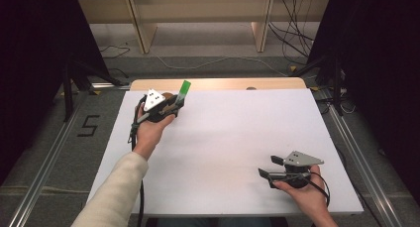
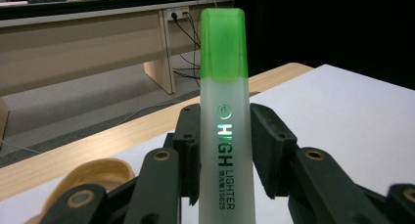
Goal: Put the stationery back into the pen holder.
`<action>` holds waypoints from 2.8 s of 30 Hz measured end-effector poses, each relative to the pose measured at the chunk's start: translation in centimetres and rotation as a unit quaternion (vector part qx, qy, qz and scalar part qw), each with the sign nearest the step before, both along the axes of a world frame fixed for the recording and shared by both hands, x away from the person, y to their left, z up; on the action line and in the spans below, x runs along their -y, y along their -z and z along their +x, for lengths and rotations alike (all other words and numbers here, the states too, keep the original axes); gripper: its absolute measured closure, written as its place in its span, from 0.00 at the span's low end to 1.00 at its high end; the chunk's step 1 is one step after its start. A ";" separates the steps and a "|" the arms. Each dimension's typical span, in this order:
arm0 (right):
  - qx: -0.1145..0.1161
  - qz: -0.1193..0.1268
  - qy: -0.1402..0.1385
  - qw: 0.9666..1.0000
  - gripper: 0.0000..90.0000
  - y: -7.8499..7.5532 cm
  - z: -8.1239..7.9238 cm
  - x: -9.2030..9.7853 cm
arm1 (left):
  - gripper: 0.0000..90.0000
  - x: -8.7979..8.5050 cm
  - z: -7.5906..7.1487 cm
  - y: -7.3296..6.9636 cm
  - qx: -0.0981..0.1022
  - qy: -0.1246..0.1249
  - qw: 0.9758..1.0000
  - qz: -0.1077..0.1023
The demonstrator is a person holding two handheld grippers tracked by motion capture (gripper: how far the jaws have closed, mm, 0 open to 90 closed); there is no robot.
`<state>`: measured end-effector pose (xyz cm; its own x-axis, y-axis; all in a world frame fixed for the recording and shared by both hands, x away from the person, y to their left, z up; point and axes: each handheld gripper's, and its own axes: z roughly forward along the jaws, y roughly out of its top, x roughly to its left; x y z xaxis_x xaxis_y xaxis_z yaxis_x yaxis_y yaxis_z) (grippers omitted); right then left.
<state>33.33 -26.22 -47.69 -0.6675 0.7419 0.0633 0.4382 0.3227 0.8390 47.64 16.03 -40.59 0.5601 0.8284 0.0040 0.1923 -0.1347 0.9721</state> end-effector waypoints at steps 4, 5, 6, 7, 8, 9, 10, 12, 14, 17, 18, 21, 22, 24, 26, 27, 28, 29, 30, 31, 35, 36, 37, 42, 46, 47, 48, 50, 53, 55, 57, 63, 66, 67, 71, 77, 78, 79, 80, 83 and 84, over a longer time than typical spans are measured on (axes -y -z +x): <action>0.001 0.000 -0.001 1.000 0.34 0.0 0.0 0.0 | 0.74 -0.7 0.8 -0.1 0.001 -0.009 1.000 0.004; 0.001 0.000 -0.001 1.000 0.34 0.0 0.0 0.0 | 0.74 -0.9 1.0 -0.1 0.002 -0.011 1.000 0.002; 0.001 0.000 -0.001 1.000 0.34 0.0 0.0 0.0 | 0.74 -1.0 1.2 -0.1 0.002 -0.013 1.000 0.001; 0.001 0.000 0.000 1.000 0.34 0.0 0.0 0.0 | 0.74 -1.3 1.5 -0.1 0.002 -0.015 1.000 0.001; 0.001 0.000 -0.001 1.000 0.34 0.0 0.0 0.0 | 0.74 -1.5 1.7 -0.1 0.004 -0.016 1.000 -0.002; 0.000 0.000 0.000 1.000 0.34 0.0 0.0 0.0 | 0.74 -1.6 1.9 0.0 0.003 -0.018 1.000 -0.005; 0.000 0.001 0.000 1.000 0.34 0.0 0.0 0.0 | 0.74 -1.8 2.1 0.0 0.003 -0.019 1.000 -0.004; 0.000 0.001 -0.001 1.000 0.34 0.0 0.1 0.0 | 0.74 -2.1 2.6 0.0 0.004 -0.023 1.000 0.000; -0.002 0.003 0.000 1.000 0.34 0.1 0.1 0.0 | 0.74 -2.3 2.9 0.0 0.002 -0.026 1.000 0.001; -0.002 0.001 -0.001 1.000 0.34 0.1 0.1 0.0 | 0.74 -2.4 3.4 -0.2 0.004 -0.030 1.000 -0.001; -0.002 0.001 -0.001 1.000 0.34 0.1 0.1 0.0 | 0.74 -2.4 3.5 -0.2 0.004 -0.030 1.000 0.000; -0.003 0.001 0.000 1.000 0.34 0.1 0.1 0.0 | 0.74 -2.6 4.0 -0.2 0.003 -0.035 0.999 -0.001; -0.003 0.001 0.000 1.000 0.34 0.1 0.1 0.0 | 0.74 -2.7 4.2 -0.2 0.003 -0.037 0.999 0.000; -0.001 0.001 0.000 1.000 0.34 0.2 0.2 0.1 | 0.74 -2.8 4.5 -0.2 0.004 -0.038 0.999 0.000; -0.001 0.001 -0.001 1.000 0.34 0.1 0.2 0.1 | 0.74 -3.0 4.9 -0.3 0.006 -0.040 0.999 0.000; -0.001 0.001 -0.001 1.000 0.34 0.1 0.2 0.1 | 0.74 -3.0 5.0 -0.3 0.005 -0.042 0.999 -0.002; -0.002 0.001 -0.001 1.000 0.34 0.1 0.2 0.1 | 0.74 -3.1 5.2 -0.3 0.004 -0.043 0.999 -0.003; -0.001 0.001 -0.001 1.000 0.34 0.2 0.2 0.1 | 0.74 -3.1 5.3 -0.3 0.004 -0.045 0.999 -0.003; -0.001 0.002 -0.001 1.000 0.34 0.2 0.2 0.1 | 0.74 -3.2 5.5 -0.3 0.002 -0.045 0.999 -0.001; -0.002 0.001 -0.001 1.000 0.34 0.2 0.2 0.1 | 0.74 -3.2 5.6 -0.3 0.002 -0.046 0.999 -0.001; -0.003 0.002 0.000 1.000 0.34 0.2 0.2 0.1 | 0.74 -3.3 6.2 -0.1 -0.002 -0.049 0.999 0.000; -0.003 0.004 0.000 1.000 0.34 0.2 0.2 0.1 | 0.74 -3.3 6.2 -0.1 -0.003 -0.050 0.999 0.000; -0.003 0.004 0.000 1.000 0.34 0.2 0.2 0.1 | 0.74 -3.3 6.3 0.0 -0.003 -0.050 0.999 -0.001; -0.005 0.003 0.001 1.000 0.34 0.2 0.2 0.1 | 0.74 -3.4 6.7 0.3 -0.005 -0.054 0.999 -0.001; -0.004 0.002 0.000 1.000 0.34 0.2 0.2 0.1 | 0.74 -3.5 7.0 0.4 -0.009 -0.057 0.998 -0.004; -0.004 0.002 0.000 1.000 0.34 0.2 0.2 0.1 | 0.74 -3.5 7.1 0.5 -0.009 -0.058 0.998 -0.005; -0.004 0.002 0.000 1.000 0.34 0.2 0.2 0.1 | 0.74 -3.5 7.2 0.5 -0.008 -0.059 0.998 -0.005; -0.004 0.002 0.000 1.000 0.34 0.2 0.2 0.1 | 0.74 -3.6 7.3 0.5 -0.009 -0.060 0.998 -0.006; -0.006 0.002 0.001 1.000 0.34 0.2 0.2 0.1 | 0.74 -3.6 7.5 0.6 -0.010 -0.062 0.998 -0.008; -0.005 0.002 0.001 1.000 0.34 0.2 0.2 0.1 | 0.74 -3.6 7.7 0.6 -0.009 -0.062 0.998 -0.010; -0.005 0.001 0.000 1.000 0.34 0.2 0.2 0.1 | 0.74 -3.6 7.8 0.6 -0.010 -0.063 0.998 -0.009; -0.005 0.002 0.001 1.000 0.34 0.2 0.2 0.1 | 0.74 -3.7 8.3 0.6 -0.010 -0.066 0.998 -0.009; -0.005 0.001 0.000 1.000 0.34 0.2 0.2 0.1 | 0.74 -3.7 8.5 0.7 -0.012 -0.067 0.998 -0.008; -0.005 0.001 0.000 1.000 0.34 0.2 0.2 0.1 | 0.74 -3.7 8.6 0.8 -0.012 -0.067 0.998 -0.004; -0.006 0.002 0.000 1.000 0.34 0.3 0.3 0.1 | 0.74 -3.8 8.8 1.1 -0.015 -0.068 0.998 -0.001; -0.006 0.002 0.001 1.000 0.34 0.3 0.3 0.1 | 0.74 -3.9 9.1 1.3 -0.019 -0.071 0.997 -0.003; -0.004 0.003 0.000 1.000 0.34 0.3 0.3 0.1 | 0.74 -3.9 9.1 1.3 -0.019 -0.072 0.997 -0.002; -0.005 0.003 0.000 1.000 0.34 0.3 0.3 0.1 | 0.74 -4.0 9.2 1.4 -0.020 -0.072 0.997 -0.002; -0.006 0.001 0.000 1.000 0.34 0.3 0.3 0.1 | 0.74 -4.0 9.2 1.4 -0.021 -0.073 0.997 -0.005; -0.007 0.002 0.000 1.000 0.34 0.3 0.3 0.1 | 0.74 -4.1 9.4 1.7 -0.024 -0.074 0.997 -0.003; -0.006 0.002 0.000 1.000 0.34 0.3 0.3 0.1 | 0.74 -4.1 9.5 1.8 -0.026 -0.074 0.997 -0.003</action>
<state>33.59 -26.28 -47.97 -0.6663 0.7419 0.0747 0.4488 0.3191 0.8347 57.10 20.13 -42.36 0.4310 0.9019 -0.0274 0.2588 -0.0944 0.9613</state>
